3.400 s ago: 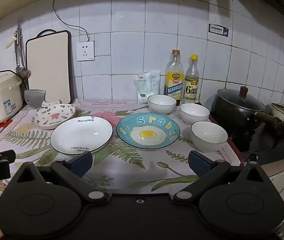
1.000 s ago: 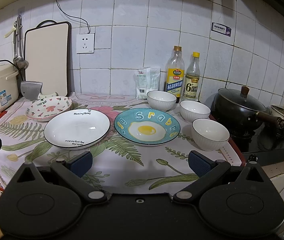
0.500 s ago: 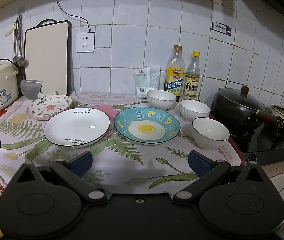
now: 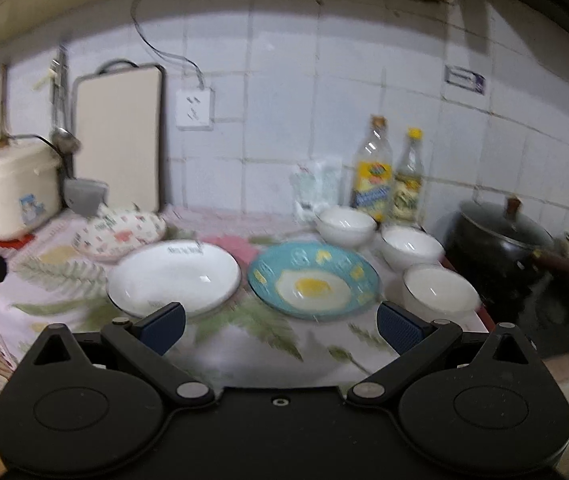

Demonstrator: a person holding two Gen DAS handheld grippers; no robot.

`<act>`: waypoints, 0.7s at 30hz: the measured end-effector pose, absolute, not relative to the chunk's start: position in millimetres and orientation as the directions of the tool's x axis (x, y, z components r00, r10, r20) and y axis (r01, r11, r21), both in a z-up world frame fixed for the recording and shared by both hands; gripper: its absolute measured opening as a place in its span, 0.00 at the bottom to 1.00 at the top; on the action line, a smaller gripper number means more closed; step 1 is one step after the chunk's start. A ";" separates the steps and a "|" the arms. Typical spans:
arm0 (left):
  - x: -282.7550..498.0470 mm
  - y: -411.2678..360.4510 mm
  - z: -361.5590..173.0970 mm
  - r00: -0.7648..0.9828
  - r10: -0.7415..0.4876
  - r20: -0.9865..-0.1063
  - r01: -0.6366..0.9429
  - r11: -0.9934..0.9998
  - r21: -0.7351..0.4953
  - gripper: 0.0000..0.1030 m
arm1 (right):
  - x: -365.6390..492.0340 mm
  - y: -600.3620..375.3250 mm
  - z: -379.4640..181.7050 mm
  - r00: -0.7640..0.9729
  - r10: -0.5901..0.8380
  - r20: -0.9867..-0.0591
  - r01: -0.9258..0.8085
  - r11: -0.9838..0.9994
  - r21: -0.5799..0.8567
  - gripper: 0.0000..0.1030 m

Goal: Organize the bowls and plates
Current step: 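Close the left tool on the white plate rim while the right tool grips it too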

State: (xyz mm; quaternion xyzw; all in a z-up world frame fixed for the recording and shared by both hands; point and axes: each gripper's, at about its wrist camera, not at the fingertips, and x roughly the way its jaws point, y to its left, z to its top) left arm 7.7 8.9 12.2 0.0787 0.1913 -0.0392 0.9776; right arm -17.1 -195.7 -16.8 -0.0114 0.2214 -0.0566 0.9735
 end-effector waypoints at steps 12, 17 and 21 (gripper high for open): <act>124.2 17.5 -32.0 0.835 -0.153 -0.529 0.177 0.984 -0.004 0.98 | 85.9 -206.2 -80.8 0.875 0.186 -0.446 -0.158 0.982 0.099 0.95; 161.9 18.8 -65.1 0.813 -0.216 -0.540 0.199 0.976 -0.091 0.91 | 123.9 -196.0 -108.5 0.845 0.230 -0.482 -0.192 0.973 0.129 0.87; 184.3 16.9 -84.3 0.804 -0.233 -0.547 0.189 0.972 -0.136 0.77 | 148.1 -191.5 -127.4 0.814 0.257 -0.521 -0.194 0.966 0.174 0.78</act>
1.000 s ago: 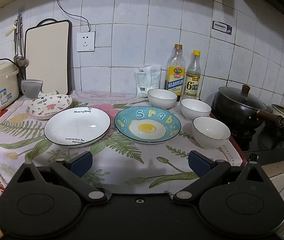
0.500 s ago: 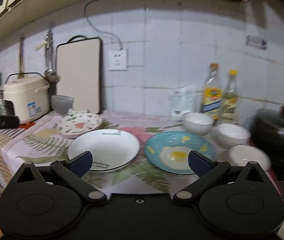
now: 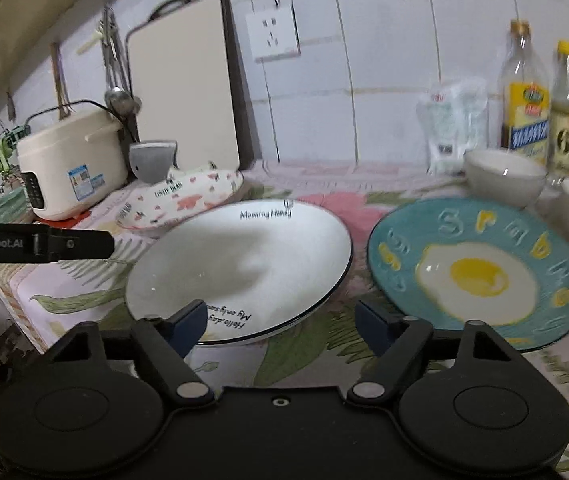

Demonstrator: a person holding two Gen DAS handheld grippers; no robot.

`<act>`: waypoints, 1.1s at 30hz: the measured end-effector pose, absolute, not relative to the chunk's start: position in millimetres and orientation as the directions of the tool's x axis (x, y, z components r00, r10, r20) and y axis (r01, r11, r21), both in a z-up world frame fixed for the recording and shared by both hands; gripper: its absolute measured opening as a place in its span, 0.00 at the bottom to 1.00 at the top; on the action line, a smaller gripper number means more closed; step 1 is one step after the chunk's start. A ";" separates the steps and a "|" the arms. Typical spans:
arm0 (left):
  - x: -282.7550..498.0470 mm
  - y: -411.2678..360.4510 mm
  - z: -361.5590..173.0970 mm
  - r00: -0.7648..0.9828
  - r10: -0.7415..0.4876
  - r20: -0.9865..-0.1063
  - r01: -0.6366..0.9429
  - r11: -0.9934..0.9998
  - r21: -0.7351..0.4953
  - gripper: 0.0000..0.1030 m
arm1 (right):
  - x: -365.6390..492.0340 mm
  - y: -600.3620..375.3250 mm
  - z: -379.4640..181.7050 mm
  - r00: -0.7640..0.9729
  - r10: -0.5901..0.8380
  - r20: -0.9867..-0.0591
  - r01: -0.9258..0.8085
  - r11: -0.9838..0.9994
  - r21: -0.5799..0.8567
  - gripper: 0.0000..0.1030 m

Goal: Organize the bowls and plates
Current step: 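Close the left tool on the white plate rim while the right tool grips it too, then lift the white plate with both tools and carry it toward the wall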

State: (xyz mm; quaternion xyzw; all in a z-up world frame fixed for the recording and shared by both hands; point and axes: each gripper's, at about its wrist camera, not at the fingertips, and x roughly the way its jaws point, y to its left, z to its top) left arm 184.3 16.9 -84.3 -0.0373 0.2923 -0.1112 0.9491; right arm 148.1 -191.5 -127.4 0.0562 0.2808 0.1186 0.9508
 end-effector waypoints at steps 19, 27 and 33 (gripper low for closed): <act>205.8 -5.3 -125.0 0.747 -0.237 -0.621 0.163 0.971 -0.175 0.21 | 181.7 -188.0 -149.4 0.775 0.267 -0.573 -0.141 0.957 0.255 0.48; 191.2 -15.2 -128.0 0.788 -0.184 -0.588 0.168 0.982 -0.083 0.21 | 171.8 -188.6 -151.9 0.801 0.271 -0.534 -0.176 0.959 0.224 0.46; 184.1 -13.2 -118.3 0.790 -0.191 -0.582 0.176 0.981 -0.083 0.21 | 166.7 -189.6 -147.1 0.802 0.268 -0.534 -0.161 0.958 0.238 0.44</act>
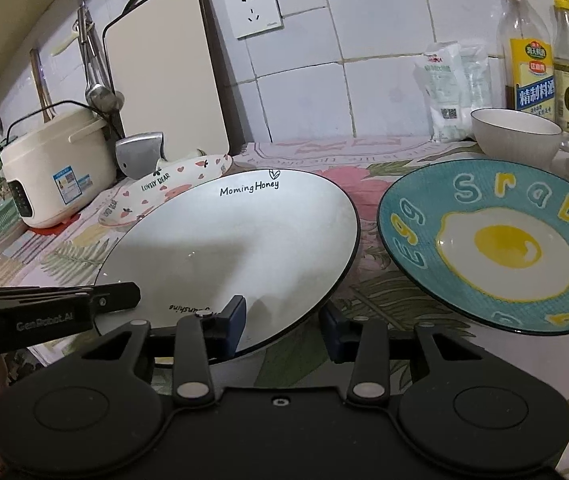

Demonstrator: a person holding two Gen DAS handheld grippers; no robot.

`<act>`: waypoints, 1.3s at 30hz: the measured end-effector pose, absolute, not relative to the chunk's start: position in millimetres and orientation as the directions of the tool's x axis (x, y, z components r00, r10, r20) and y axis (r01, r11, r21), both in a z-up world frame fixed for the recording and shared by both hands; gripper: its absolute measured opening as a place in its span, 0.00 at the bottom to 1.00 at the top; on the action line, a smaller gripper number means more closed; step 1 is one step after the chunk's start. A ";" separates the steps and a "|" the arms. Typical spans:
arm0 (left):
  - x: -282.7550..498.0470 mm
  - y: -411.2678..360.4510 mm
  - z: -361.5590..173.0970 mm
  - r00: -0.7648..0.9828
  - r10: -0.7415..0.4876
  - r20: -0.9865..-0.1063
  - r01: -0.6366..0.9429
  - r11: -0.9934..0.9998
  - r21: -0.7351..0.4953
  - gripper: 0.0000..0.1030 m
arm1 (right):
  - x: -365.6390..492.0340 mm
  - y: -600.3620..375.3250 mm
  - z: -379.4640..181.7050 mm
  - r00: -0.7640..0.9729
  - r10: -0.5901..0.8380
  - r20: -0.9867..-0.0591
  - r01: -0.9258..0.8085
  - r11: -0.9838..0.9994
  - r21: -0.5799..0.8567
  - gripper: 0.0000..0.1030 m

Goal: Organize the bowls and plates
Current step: 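Lift the white plate with both tools and carry it toward the wall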

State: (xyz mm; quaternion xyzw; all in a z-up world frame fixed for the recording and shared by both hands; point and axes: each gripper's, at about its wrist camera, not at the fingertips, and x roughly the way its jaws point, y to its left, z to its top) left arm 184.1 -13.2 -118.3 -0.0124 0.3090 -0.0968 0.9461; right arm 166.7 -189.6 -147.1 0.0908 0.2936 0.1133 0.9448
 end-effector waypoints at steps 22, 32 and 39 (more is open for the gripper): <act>247.1 -44.9 -24.5 0.813 -0.266 -0.517 0.247 0.963 -0.107 0.21 | 211.6 -220.0 -41.3 0.827 0.239 -0.509 -0.151 0.966 0.210 0.44; 335.3 -75.4 -61.8 0.773 -0.264 -0.577 0.217 0.964 -0.151 0.21 | 288.5 -241.3 -63.8 0.791 0.220 -0.571 -0.088 0.964 0.250 0.44; 378.1 -97.3 -86.0 0.751 -0.238 -0.616 0.174 0.971 -0.162 0.21 | 346.8 -256.4 -81.9 0.729 0.209 -0.652 -0.076 0.971 0.226 0.44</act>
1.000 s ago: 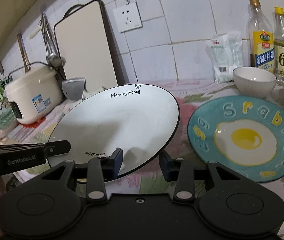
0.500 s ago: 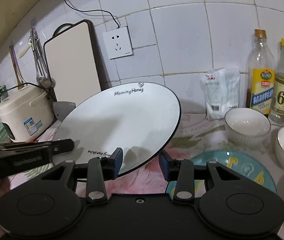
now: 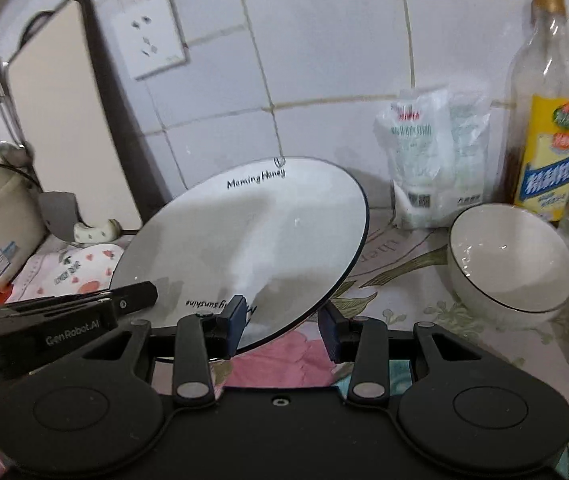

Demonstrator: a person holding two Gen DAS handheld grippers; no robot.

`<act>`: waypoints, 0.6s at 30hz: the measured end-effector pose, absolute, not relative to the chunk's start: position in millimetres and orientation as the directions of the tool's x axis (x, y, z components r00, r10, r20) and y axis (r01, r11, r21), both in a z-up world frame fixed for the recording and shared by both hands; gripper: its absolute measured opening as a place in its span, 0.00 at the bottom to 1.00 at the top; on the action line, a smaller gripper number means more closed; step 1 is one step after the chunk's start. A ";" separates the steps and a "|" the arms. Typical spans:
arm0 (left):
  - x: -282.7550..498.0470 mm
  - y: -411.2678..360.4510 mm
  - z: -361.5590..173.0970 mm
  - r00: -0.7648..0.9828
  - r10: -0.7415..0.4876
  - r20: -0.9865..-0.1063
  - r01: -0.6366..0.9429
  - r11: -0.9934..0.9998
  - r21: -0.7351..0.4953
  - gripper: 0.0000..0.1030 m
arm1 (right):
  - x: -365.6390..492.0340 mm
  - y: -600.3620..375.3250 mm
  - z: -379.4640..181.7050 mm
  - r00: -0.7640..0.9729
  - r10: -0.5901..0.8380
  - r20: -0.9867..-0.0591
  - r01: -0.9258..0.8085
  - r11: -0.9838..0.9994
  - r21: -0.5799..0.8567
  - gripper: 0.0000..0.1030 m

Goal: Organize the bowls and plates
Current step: 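Lift the white plate with both tools and carry it toward the wall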

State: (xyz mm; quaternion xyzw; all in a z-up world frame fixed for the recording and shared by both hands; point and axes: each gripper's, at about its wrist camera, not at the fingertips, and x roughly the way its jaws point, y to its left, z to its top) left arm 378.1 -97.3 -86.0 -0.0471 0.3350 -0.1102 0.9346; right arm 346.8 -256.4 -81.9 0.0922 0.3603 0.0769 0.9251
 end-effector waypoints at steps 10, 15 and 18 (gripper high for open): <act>392.0 -102.1 -103.1 0.724 -0.222 -0.653 0.152 0.975 -0.163 0.21 | 378.3 -263.3 -113.5 0.664 0.201 -0.720 -0.058 0.974 0.219 0.41; 395.2 -104.1 -109.5 0.708 -0.186 -0.681 0.136 0.982 -0.127 0.21 | 380.6 -261.4 -114.3 0.657 0.208 -0.724 -0.082 0.975 0.206 0.38; 393.9 -101.5 -107.7 0.690 -0.199 -0.696 0.136 0.980 -0.146 0.22 | 376.0 -258.9 -114.5 0.667 0.193 -0.719 -0.086 0.979 0.184 0.38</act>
